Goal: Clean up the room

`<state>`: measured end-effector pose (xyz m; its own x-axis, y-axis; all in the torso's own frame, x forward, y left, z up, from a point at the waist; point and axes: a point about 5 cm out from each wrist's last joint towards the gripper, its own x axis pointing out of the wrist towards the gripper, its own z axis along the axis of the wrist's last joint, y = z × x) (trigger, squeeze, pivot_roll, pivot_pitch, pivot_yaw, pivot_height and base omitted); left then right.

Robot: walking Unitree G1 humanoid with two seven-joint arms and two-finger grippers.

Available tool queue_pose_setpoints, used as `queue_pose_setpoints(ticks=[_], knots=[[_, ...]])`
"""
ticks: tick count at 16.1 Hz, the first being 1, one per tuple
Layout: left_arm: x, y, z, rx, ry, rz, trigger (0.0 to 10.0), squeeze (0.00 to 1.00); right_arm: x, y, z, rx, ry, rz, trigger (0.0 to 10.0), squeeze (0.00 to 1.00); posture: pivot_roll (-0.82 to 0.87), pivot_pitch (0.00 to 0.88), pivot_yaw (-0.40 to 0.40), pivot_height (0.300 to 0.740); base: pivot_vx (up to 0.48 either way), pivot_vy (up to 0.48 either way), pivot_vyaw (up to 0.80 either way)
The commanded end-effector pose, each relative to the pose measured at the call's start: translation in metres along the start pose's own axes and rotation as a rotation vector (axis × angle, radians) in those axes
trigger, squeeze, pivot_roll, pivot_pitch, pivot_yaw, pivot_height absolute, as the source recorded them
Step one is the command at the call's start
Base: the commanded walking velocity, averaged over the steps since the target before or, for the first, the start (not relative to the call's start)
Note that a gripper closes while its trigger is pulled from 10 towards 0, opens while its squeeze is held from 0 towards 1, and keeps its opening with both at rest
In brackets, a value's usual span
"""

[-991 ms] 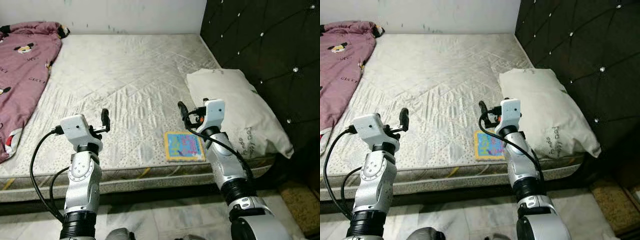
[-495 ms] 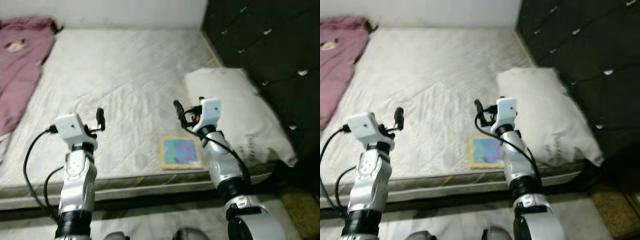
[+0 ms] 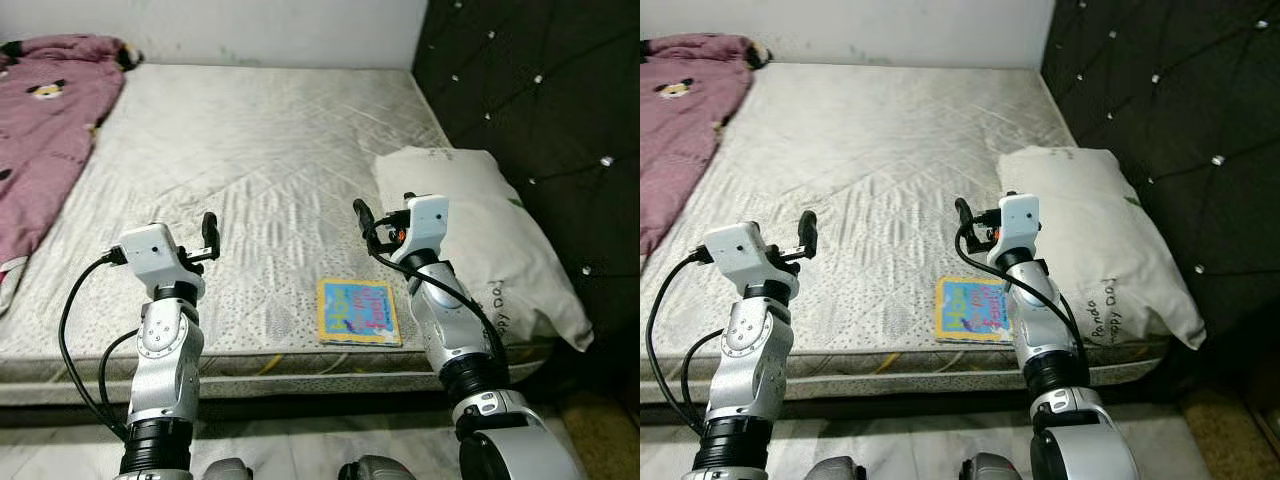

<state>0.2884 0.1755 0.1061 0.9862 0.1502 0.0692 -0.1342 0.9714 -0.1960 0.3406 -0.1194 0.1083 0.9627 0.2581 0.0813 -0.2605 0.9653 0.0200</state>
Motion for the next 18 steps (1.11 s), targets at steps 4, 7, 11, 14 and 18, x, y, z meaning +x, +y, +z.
queue_pose_setpoints(ticks=[4,7,11,14,18], knots=[[0.0003,-0.0003,-0.0039,-0.007,0.026,-0.002,10.0,0.00,0.0013,-0.0028,0.0010,-0.007,0.005,-0.003,10.0,0.00,0.01,0.000,-0.018,0.740,0.000,0.480,0.00],[0.0008,-0.0010,-0.0038,-0.007,0.026,-0.006,10.0,0.00,0.0017,-0.0029,0.0004,-0.006,0.013,-0.002,10.0,0.00,0.01,0.000,-0.019,0.740,0.000,0.480,0.00],[0.0007,-0.0018,-0.0041,-0.004,0.026,-0.010,10.0,0.00,0.0017,-0.0026,-0.0011,-0.009,0.024,0.004,10.0,0.00,0.01,0.000,-0.021,0.740,0.000,0.480,0.00],[0.0002,-0.0039,-0.0022,0.012,0.007,-0.027,10.0,0.00,0.0017,-0.0022,-0.0023,-0.008,0.032,0.009,10.0,0.00,0.01,0.000,-0.023,0.740,0.000,0.157,0.00],[-0.0013,-0.0075,0.0005,-0.019,-0.014,-0.063,10.0,0.00,0.0014,-0.0022,-0.0028,-0.008,0.035,0.010,10.0,0.00,0.01,0.000,-0.023,0.740,0.061,0.000,0.00]])
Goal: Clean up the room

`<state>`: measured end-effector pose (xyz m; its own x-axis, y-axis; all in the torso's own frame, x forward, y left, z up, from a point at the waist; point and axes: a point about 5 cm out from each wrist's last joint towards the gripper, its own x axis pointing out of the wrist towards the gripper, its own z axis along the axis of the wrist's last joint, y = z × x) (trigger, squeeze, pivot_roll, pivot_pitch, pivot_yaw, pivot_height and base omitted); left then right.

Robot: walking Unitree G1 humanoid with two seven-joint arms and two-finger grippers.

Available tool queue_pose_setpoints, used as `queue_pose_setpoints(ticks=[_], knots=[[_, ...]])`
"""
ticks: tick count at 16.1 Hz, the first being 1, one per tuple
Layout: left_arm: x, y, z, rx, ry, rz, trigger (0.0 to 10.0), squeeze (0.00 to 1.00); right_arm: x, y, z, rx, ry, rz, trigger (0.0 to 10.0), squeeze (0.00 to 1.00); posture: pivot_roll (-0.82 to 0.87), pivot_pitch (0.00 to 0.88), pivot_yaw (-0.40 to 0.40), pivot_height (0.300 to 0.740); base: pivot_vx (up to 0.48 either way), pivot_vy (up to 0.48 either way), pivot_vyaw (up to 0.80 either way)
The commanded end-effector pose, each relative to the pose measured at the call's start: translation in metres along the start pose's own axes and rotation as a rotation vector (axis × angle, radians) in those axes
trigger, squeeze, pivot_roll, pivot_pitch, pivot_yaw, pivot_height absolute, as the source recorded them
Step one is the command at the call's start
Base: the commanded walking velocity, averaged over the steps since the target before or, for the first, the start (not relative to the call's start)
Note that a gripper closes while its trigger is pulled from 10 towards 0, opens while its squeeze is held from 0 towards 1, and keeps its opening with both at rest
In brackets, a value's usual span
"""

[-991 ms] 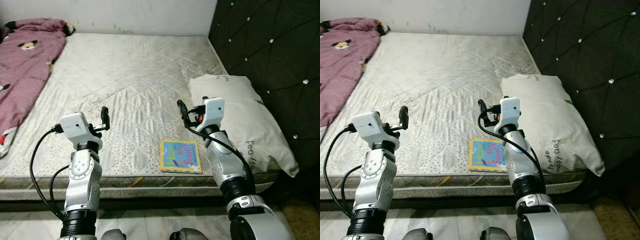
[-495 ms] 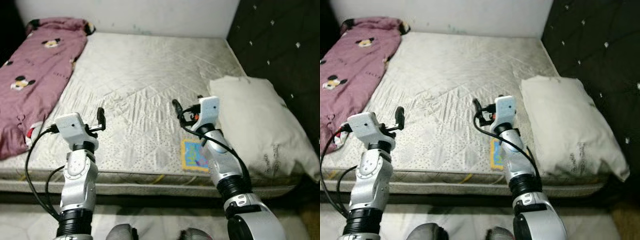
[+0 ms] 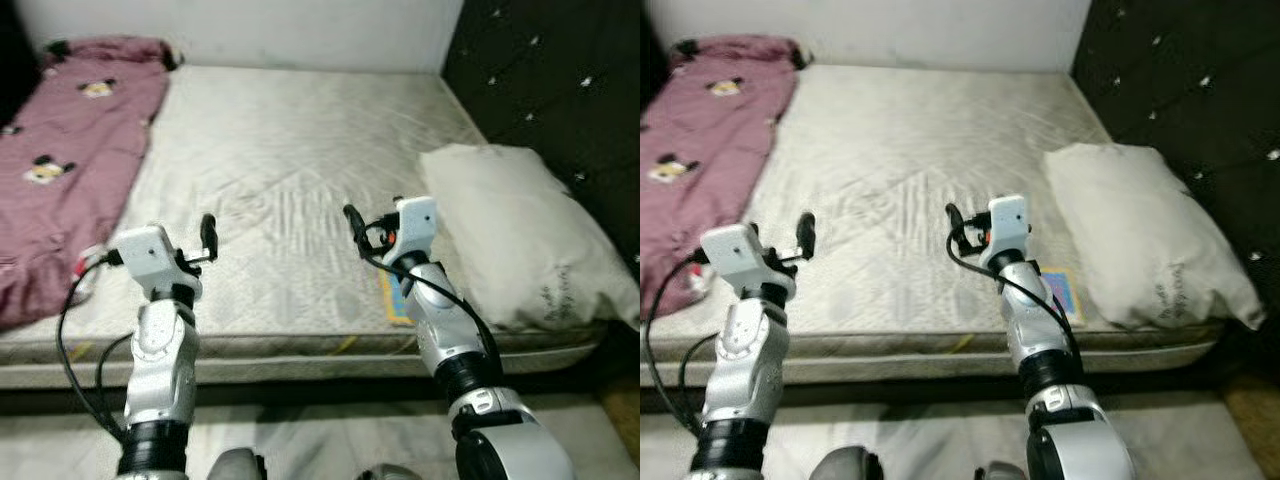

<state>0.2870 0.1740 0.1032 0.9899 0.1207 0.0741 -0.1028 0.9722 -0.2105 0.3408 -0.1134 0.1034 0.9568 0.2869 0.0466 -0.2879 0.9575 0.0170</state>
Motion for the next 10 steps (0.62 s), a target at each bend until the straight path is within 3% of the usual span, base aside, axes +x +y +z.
queue_pose_setpoints(ticks=[1,5,10], knots=[[0.0005,-0.0070,0.0032,-0.002,-0.015,-0.033,10.0,0.00,-0.0001,-0.0080,0.0022,-0.007,0.001,-0.018,10.0,0.00,0.01,0.000,-0.023,0.740,0.277,0.000,0.00],[0.0005,-0.0063,0.0037,-0.008,-0.018,-0.034,10.0,0.00,0.0005,-0.0079,0.0023,-0.005,0.003,-0.020,10.0,0.00,0.01,0.000,-0.023,0.740,0.373,0.000,-0.42],[0.0016,-0.0057,0.0039,-0.009,-0.019,-0.033,10.0,0.00,0.0017,-0.0078,0.0026,-0.003,0.006,-0.021,10.0,0.00,0.01,0.000,-0.023,0.740,0.407,0.000,0.00]])
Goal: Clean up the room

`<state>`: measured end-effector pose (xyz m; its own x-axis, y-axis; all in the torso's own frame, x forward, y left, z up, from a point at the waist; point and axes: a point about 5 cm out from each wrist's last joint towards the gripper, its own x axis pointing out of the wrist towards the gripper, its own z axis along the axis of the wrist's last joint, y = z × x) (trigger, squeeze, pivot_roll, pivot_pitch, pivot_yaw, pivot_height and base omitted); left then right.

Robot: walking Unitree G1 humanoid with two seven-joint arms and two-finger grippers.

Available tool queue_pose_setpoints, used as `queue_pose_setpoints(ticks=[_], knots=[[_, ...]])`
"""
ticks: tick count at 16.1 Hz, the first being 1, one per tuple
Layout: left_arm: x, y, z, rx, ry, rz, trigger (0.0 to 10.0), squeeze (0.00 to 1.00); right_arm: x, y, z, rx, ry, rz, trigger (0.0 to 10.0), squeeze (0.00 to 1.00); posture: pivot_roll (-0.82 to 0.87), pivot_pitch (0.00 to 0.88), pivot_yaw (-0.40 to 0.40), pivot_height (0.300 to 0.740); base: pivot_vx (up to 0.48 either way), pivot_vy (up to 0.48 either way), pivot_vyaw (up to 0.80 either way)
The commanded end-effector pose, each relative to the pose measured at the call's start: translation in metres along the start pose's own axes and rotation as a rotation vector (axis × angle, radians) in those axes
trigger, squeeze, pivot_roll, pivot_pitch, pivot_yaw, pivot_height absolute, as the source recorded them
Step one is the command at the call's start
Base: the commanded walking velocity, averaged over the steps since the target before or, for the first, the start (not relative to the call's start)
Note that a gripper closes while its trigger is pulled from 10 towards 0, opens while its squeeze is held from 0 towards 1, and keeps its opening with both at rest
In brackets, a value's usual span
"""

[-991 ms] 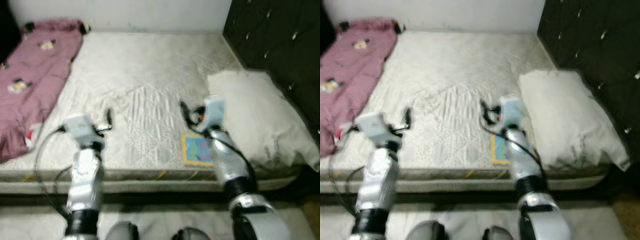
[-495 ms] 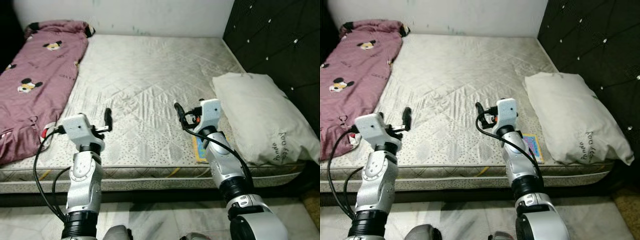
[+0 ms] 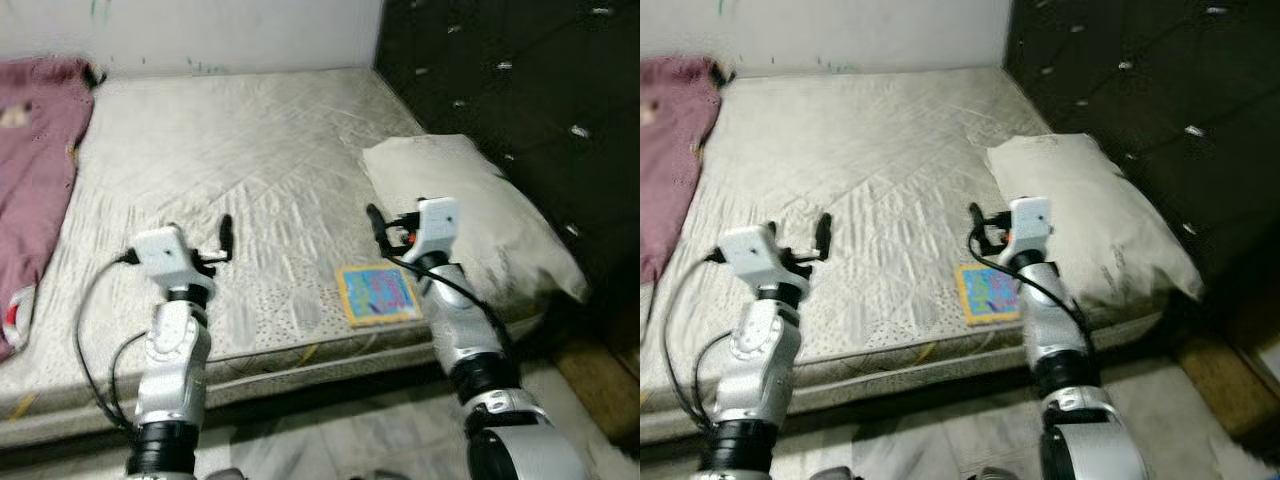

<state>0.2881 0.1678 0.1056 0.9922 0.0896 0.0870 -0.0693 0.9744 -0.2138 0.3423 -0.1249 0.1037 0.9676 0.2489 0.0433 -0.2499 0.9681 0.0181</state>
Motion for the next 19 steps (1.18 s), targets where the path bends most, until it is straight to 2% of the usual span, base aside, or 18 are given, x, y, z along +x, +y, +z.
queue_pose_setpoints(ticks=[1,6,11,14,17,19], knots=[[0.0015,0.0010,0.0031,-0.002,-0.013,0.000,10.0,0.00,0.0038,0.0039,0.0022,-0.003,0.003,0.018,10.0,0.00,0.01,0.000,-0.022,0.740,0.412,0.000,0.00],[0.0020,0.0007,-0.0001,0.001,0.013,0.000,10.0,0.00,0.0040,0.0035,0.0021,-0.001,0.004,0.014,10.0,0.00,0.01,0.000,-0.021,0.740,0.350,0.000,0.00],[0.0013,0.0032,-0.0015,0.034,0.024,0.034,10.0,0.00,0.0034,0.0036,0.0012,0.008,0.007,0.016,10.0,0.00,0.01,0.000,-0.020,0.740,0.000,0.000,0.00],[0.0017,0.0081,-0.0038,0.009,0.037,0.063,10.0,0.00,0.0036,0.0035,0.0006,0.007,0.011,0.019,10.0,0.00,0.01,0.000,-0.021,0.740,0.000,0.000,0.00],[0.0019,0.0039,-0.0031,0.003,0.031,0.038,10.0,0.00,0.0040,0.0054,0.0022,-0.027,0.001,0.037,10.0,0.00,0.01,0.000,-0.024,0.740,0.000,0.480,0.00],[0.0017,0.0045,-0.0028,-0.002,0.027,0.050,10.0,0.00,0.0038,0.0057,0.0019,-0.033,0.002,0.040,10.0,0.00,0.01,0.000,-0.026,0.740,0.000,0.480,0.80]])
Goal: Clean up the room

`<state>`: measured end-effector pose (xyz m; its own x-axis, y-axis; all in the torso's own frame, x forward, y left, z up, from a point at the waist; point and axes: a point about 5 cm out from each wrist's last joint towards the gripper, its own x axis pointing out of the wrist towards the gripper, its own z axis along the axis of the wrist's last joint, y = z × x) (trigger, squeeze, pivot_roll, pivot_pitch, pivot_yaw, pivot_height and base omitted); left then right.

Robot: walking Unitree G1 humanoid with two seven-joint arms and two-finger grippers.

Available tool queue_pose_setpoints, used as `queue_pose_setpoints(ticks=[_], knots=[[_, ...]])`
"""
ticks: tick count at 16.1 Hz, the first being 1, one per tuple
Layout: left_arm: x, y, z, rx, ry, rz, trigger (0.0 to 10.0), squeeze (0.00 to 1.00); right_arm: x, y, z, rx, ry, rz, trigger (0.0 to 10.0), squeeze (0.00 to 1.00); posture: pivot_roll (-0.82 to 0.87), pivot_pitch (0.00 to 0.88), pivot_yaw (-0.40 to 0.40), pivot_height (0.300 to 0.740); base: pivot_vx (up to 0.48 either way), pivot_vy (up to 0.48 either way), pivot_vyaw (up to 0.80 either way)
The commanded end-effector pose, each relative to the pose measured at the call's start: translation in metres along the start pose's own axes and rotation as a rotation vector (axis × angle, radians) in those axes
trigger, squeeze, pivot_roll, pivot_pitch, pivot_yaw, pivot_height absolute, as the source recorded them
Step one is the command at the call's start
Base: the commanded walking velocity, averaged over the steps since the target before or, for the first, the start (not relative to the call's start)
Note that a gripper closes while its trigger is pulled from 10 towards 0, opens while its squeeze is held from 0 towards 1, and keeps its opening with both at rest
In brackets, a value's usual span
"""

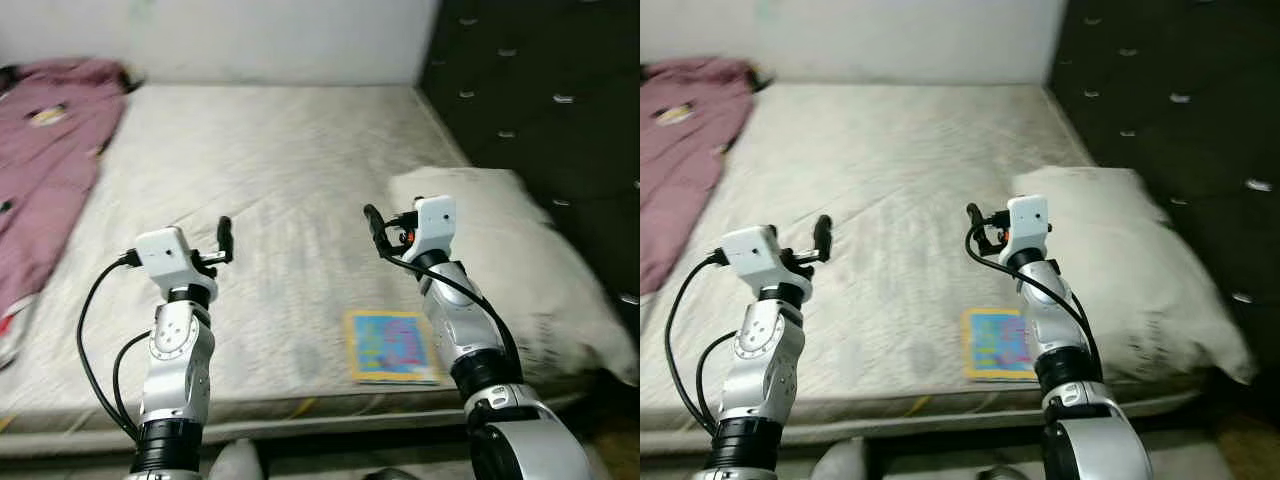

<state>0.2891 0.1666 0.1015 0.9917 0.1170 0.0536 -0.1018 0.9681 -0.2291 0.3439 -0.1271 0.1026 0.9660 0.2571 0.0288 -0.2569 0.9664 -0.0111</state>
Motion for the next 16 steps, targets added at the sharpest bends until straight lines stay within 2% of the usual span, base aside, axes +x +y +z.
queue_pose_setpoints(ticks=[1,8,13,16], knots=[[0.0013,0.0047,0.0016,0.011,0.000,0.016,10.0,0.00,0.0029,0.0078,0.0030,-0.002,-0.011,0.030,10.0,0.00,0.01,0.000,-0.026,0.740,0.000,0.480,0.80],[0.0012,0.0034,0.0013,-0.007,-0.004,0.003,10.0,0.00,0.0027,0.0082,0.0023,0.001,-0.009,0.037,10.0,0.00,0.01,0.000,-0.027,0.740,0.000,0.480,0.07],[0.0008,0.0044,0.0010,-0.013,-0.009,0.009,10.0,0.00,0.0025,0.0090,0.0020,0.008,-0.012,0.047,10.0,0.00,0.01,0.000,-0.029,0.740,0.000,0.000,0.00],[0.0009,0.0038,0.0011,-0.020,-0.010,0.002,10.0,0.00,0.0024,0.0088,0.0021,0.010,-0.013,0.047,10.0,0.00,0.01,0.000,-0.029,0.740,0.000,0.426,0.00]])
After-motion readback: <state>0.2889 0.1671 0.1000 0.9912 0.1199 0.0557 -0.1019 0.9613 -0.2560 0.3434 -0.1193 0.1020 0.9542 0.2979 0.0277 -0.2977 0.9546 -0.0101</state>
